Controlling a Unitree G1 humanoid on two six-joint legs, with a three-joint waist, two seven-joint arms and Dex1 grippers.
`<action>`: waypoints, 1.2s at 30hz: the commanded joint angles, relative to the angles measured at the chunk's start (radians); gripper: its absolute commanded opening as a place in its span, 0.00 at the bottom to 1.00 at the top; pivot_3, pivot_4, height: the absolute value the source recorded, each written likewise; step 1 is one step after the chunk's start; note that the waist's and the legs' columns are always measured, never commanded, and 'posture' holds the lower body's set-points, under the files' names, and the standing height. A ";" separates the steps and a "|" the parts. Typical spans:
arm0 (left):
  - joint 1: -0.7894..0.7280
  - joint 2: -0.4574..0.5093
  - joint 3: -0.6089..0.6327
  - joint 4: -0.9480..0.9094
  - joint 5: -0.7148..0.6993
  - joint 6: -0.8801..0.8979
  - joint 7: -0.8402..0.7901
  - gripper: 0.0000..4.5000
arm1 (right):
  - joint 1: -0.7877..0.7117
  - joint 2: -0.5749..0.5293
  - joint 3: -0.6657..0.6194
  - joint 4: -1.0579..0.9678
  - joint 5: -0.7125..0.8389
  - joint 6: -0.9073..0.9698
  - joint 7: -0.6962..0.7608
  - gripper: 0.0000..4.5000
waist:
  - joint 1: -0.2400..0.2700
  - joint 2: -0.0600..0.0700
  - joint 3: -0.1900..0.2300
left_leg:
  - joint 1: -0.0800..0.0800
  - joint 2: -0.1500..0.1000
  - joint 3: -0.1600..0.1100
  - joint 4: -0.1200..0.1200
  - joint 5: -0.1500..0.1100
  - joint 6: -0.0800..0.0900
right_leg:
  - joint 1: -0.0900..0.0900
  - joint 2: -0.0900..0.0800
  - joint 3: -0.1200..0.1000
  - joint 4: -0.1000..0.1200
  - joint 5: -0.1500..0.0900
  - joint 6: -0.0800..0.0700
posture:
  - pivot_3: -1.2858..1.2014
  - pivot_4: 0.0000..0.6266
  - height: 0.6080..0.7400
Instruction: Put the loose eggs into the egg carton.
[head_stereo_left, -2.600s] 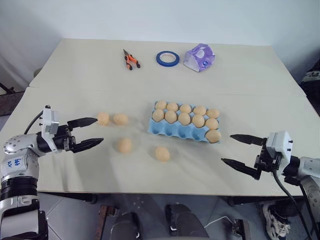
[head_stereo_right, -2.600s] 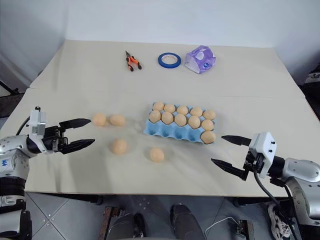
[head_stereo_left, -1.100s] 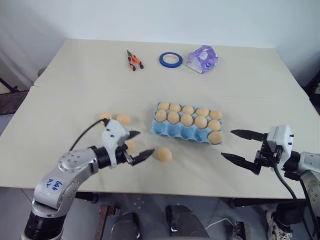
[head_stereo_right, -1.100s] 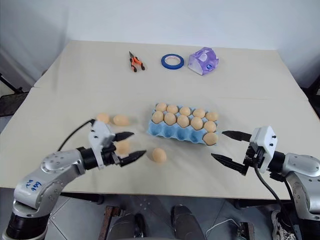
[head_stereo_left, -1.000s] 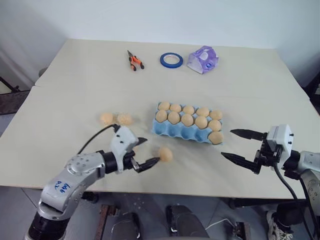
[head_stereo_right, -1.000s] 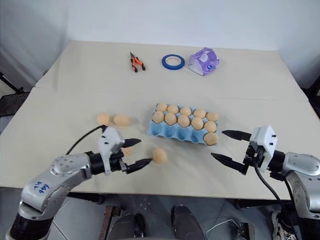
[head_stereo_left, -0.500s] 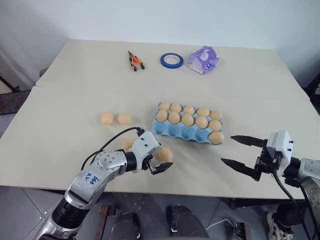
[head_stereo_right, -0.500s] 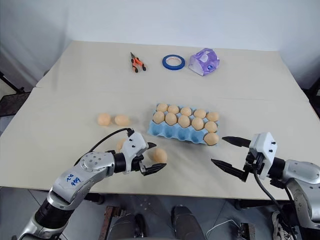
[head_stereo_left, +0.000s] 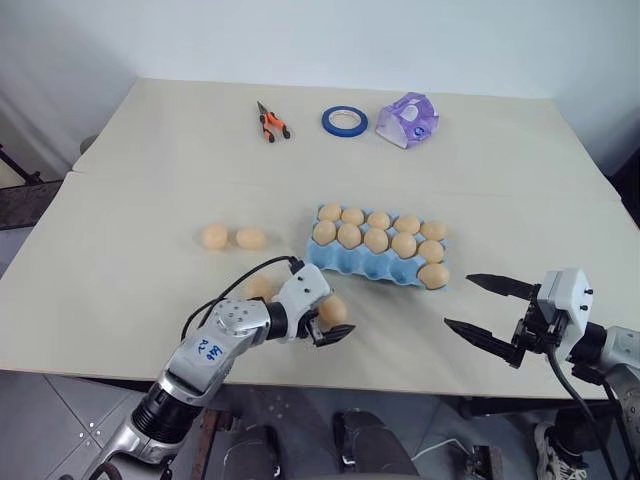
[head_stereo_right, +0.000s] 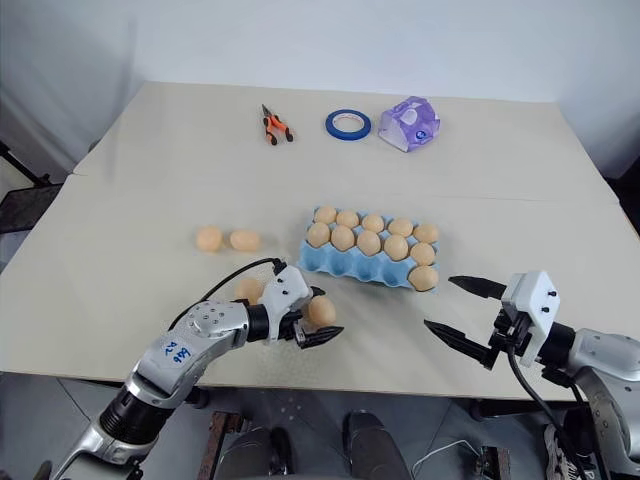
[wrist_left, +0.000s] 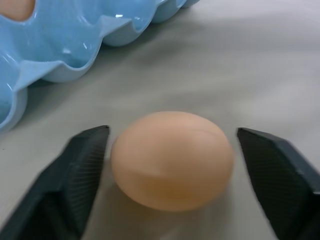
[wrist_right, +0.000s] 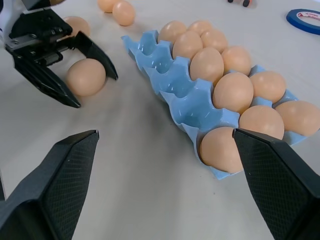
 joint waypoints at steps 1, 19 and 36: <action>-0.009 -0.012 -0.004 -0.010 0.021 -0.012 0.001 0.64 | 0.008 0.003 -0.039 -0.031 0.019 -0.015 -0.007 1.00 | 0.000 0.000 0.000 | 0.000 0.000 0.000 0.000 0.000 0.000 | 0.000 0.000 0.000 0.000 0.000 0.000 | 0.52 0.24 1.00; -0.381 -0.212 0.102 0.227 -0.070 -0.070 -0.096 0.54 | 0.023 0.015 -0.096 -0.020 0.009 -0.049 -0.034 1.00 | 0.024 0.000 0.000 | -0.002 -0.003 0.000 0.001 0.000 0.002 | 0.001 0.000 0.000 -0.004 0.002 0.003 | 0.52 0.24 1.00; -0.595 -0.465 0.062 0.863 0.080 -0.501 -0.187 0.54 | 0.193 0.096 -0.135 -0.146 0.002 -0.075 -0.131 1.00 | 0.027 0.001 0.000 | -0.007 -0.003 -0.001 0.001 -0.005 -0.001 | -0.004 0.003 0.000 -0.005 -0.002 0.003 | 0.52 0.24 1.00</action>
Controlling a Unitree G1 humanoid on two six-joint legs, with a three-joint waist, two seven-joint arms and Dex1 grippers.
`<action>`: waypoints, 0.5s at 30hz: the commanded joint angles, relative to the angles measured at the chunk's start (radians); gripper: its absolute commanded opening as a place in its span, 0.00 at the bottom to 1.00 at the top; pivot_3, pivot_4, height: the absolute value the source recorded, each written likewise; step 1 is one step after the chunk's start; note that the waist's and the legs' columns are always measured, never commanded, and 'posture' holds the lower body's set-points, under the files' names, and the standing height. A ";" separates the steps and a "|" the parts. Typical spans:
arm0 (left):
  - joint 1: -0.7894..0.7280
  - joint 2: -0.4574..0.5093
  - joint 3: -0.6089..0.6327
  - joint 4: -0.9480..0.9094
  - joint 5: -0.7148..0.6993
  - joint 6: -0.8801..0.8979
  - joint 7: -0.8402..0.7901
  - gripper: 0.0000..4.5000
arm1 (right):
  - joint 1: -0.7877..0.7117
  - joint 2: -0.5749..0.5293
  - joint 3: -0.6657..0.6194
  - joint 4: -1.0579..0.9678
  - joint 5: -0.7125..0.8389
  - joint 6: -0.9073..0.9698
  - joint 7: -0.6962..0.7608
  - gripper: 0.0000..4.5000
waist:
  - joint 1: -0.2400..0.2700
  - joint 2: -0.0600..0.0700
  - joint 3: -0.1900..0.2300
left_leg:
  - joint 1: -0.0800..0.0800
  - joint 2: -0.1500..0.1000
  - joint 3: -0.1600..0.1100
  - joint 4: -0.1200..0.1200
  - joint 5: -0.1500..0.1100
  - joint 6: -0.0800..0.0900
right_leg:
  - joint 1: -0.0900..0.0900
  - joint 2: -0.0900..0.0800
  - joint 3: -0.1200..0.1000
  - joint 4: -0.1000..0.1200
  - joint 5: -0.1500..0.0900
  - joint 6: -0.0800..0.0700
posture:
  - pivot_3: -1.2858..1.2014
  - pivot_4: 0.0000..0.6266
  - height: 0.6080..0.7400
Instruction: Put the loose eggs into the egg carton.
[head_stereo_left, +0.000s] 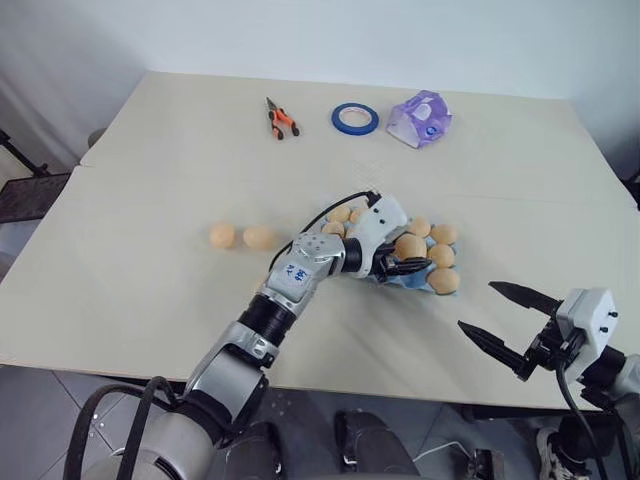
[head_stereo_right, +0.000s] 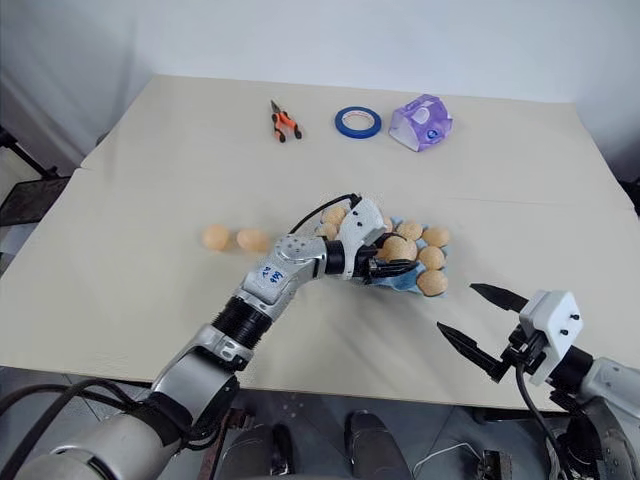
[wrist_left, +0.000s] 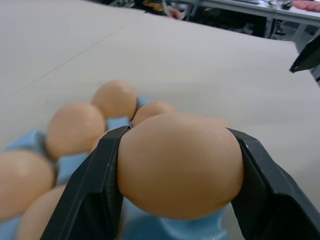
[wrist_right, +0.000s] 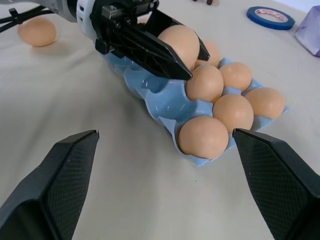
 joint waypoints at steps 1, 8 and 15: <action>-0.044 -0.028 0.018 0.020 0.009 -0.042 -0.017 0.54 | 0.012 0.009 -0.035 -0.042 0.006 -0.026 -0.012 1.00 | -0.002 0.000 0.000 | 0.000 0.000 0.000 0.000 0.000 0.000 | 0.000 0.000 0.000 0.000 0.000 0.000 | 0.52 0.24 1.00; -0.048 -0.047 0.021 0.042 0.029 -0.039 -0.032 0.91 | 0.006 0.004 -0.026 -0.035 0.005 -0.032 -0.020 1.00 | -0.001 0.000 0.000 | 0.000 0.000 0.000 0.000 0.000 0.001 | 0.000 0.000 0.000 0.000 0.000 0.000 | 0.52 0.24 1.00; -0.009 -0.023 0.031 -0.049 0.035 -0.010 -0.025 0.99 | -0.023 -0.011 -0.016 -0.013 0.006 -0.027 -0.007 1.00 | -0.002 0.000 0.000 | 0.000 0.000 0.000 0.001 0.000 0.001 | 0.000 0.000 0.000 0.000 0.000 0.000 | 0.52 0.24 1.00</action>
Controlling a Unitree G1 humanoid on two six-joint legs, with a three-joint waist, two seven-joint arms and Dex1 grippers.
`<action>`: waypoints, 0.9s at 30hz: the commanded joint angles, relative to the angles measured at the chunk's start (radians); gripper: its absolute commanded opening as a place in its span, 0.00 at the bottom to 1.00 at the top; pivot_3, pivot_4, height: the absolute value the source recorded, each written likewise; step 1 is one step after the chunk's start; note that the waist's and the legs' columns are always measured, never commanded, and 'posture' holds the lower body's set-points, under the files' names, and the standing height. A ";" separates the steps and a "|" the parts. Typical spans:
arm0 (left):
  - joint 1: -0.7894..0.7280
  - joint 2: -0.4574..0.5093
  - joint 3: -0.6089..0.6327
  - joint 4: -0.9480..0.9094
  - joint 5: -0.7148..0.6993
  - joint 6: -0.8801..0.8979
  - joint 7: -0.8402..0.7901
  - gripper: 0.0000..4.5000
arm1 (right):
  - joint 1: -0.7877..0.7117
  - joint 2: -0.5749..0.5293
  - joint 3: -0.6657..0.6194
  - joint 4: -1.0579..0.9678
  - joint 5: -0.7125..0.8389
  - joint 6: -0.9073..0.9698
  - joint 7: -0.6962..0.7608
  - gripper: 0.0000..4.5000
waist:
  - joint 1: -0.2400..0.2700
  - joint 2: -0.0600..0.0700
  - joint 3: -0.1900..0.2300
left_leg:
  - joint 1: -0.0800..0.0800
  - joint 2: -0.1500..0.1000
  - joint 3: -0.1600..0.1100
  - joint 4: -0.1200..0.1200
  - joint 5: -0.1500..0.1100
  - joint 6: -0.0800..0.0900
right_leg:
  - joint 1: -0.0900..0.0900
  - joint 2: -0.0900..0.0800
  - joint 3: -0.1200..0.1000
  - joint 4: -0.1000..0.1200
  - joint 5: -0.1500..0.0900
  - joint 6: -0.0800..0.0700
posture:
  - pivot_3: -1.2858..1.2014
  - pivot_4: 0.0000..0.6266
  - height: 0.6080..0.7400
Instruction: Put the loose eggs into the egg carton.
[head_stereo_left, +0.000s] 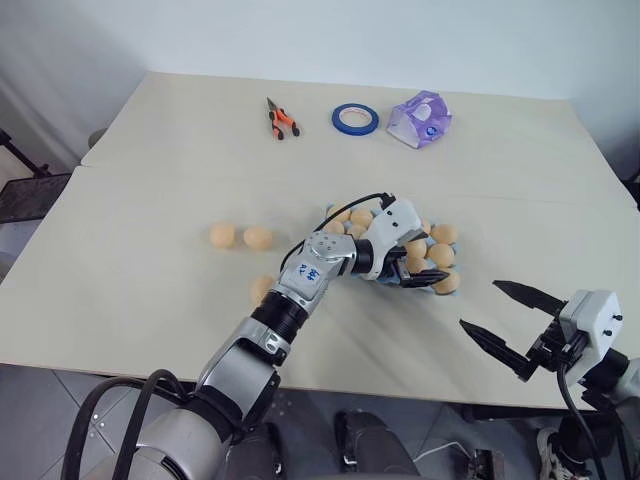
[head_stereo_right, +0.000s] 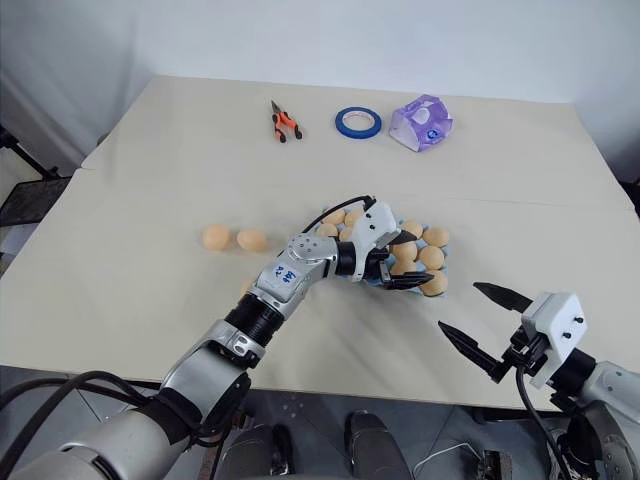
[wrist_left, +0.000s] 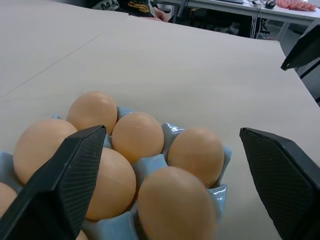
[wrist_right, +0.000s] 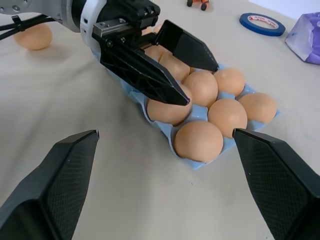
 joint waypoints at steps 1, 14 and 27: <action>0.040 0.024 0.017 -0.154 -0.007 0.032 -0.005 0.99 | -0.019 -0.018 -0.014 -0.002 0.007 -0.009 0.012 1.00 | -0.002 0.000 0.000 | 0.000 0.000 0.000 0.000 0.000 0.000 | 0.000 0.000 0.000 0.000 0.000 0.000 | 0.52 0.24 1.00; 0.558 0.389 0.231 -0.912 -0.296 0.260 -0.160 0.99 | -0.110 -0.044 0.035 0.063 0.012 0.003 0.064 1.00 | -0.006 0.005 0.000 | 0.005 0.005 0.000 0.000 0.003 -0.003 | 0.003 0.000 0.000 0.006 -0.001 -0.001 | 0.52 0.24 1.00; 0.930 0.680 0.668 -0.828 -0.469 0.118 -0.314 0.99 | -0.169 -0.069 0.067 0.127 0.018 0.004 0.134 1.00 | -0.008 0.005 0.000 | 0.008 0.002 0.001 -0.001 -0.003 0.002 | 0.005 -0.007 -0.002 0.003 -0.004 -0.008 | 0.52 0.24 1.00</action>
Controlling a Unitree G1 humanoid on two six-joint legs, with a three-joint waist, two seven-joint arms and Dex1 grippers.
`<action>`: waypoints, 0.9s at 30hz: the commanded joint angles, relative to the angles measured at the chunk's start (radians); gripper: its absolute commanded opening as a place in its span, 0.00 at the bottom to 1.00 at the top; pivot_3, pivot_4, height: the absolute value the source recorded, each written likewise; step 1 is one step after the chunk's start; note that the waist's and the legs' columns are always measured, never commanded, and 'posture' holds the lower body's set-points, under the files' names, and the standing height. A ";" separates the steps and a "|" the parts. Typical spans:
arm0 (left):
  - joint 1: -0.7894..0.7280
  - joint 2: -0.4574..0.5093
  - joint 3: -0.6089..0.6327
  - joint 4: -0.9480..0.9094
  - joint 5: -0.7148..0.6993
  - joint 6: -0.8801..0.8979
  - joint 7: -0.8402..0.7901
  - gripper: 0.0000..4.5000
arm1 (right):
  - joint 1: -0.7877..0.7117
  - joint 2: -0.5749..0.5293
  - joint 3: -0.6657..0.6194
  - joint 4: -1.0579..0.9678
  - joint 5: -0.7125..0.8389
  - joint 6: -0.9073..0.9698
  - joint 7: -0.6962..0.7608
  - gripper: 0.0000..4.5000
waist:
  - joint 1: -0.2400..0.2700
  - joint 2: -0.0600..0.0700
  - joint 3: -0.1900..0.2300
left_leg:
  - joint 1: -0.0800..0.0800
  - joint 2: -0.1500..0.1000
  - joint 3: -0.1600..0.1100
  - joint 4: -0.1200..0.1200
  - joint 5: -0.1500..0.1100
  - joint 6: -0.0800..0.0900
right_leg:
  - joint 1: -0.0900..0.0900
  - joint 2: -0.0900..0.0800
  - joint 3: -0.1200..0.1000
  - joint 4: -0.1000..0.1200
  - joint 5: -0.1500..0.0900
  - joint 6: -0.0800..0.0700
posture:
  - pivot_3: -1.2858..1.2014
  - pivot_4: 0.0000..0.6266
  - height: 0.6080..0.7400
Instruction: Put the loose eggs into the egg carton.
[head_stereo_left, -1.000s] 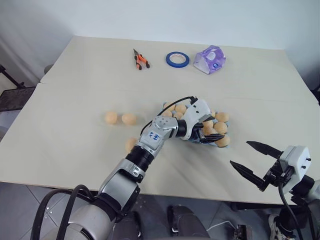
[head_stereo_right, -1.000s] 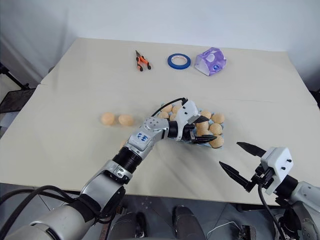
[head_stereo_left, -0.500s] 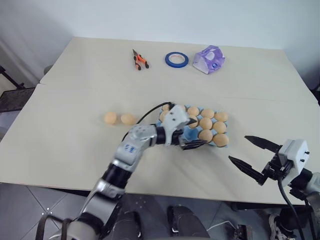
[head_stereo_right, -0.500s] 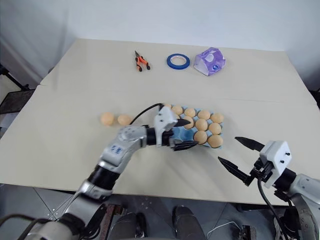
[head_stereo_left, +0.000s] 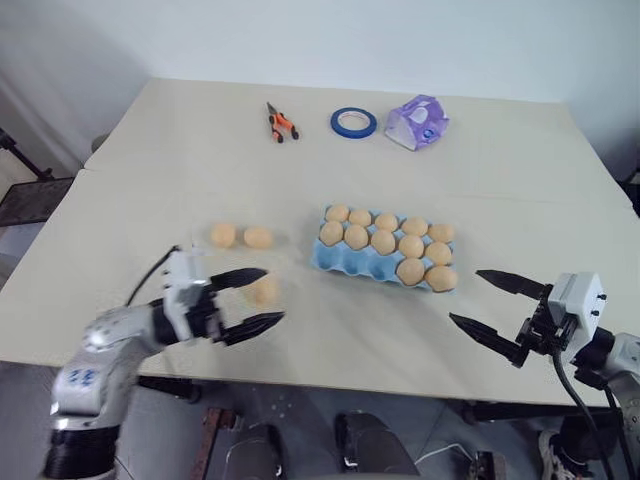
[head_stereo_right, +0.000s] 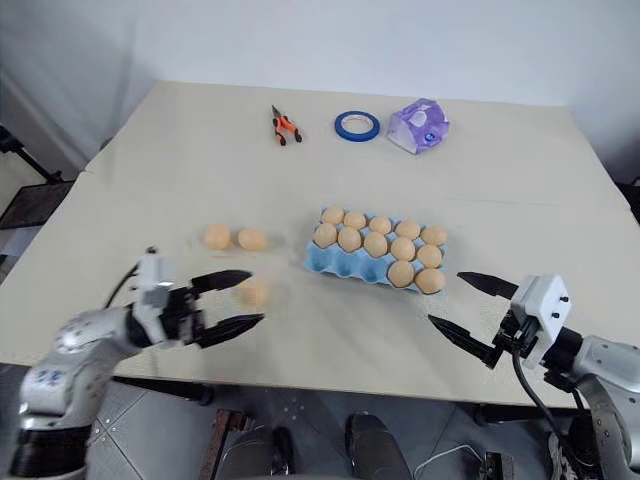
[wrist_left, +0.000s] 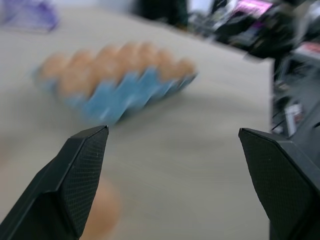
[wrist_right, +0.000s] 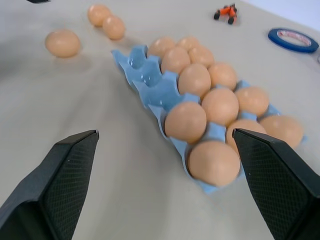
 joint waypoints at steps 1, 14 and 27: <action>0.035 0.012 0.077 0.025 -0.025 -0.061 -0.005 0.99 | -0.025 -0.014 0.001 0.004 0.013 -0.003 0.015 1.00 | 0.000 0.000 0.000 | 0.000 0.000 0.000 0.000 -0.001 0.001 | 0.000 -0.001 -0.001 0.000 0.000 0.000 | 0.52 0.24 1.00; 0.046 -0.003 0.057 0.023 0.012 -0.135 0.052 0.99 | -0.078 -0.026 0.017 0.047 0.003 -0.003 0.040 1.00 | 0.003 0.000 0.000 | 0.000 -0.006 0.002 -0.011 -0.002 0.004 | 0.000 -0.008 -0.003 -0.010 0.002 0.004 | 0.52 0.24 1.00; -0.194 -0.109 -0.240 0.150 0.238 -0.154 0.234 0.99 | -0.036 -0.024 -0.015 0.003 0.010 0.001 0.018 1.00 | 0.002 0.000 0.000 | -0.001 -0.004 0.004 -0.013 0.003 0.003 | -0.001 -0.004 -0.002 -0.012 0.005 0.010 | 0.52 0.24 1.00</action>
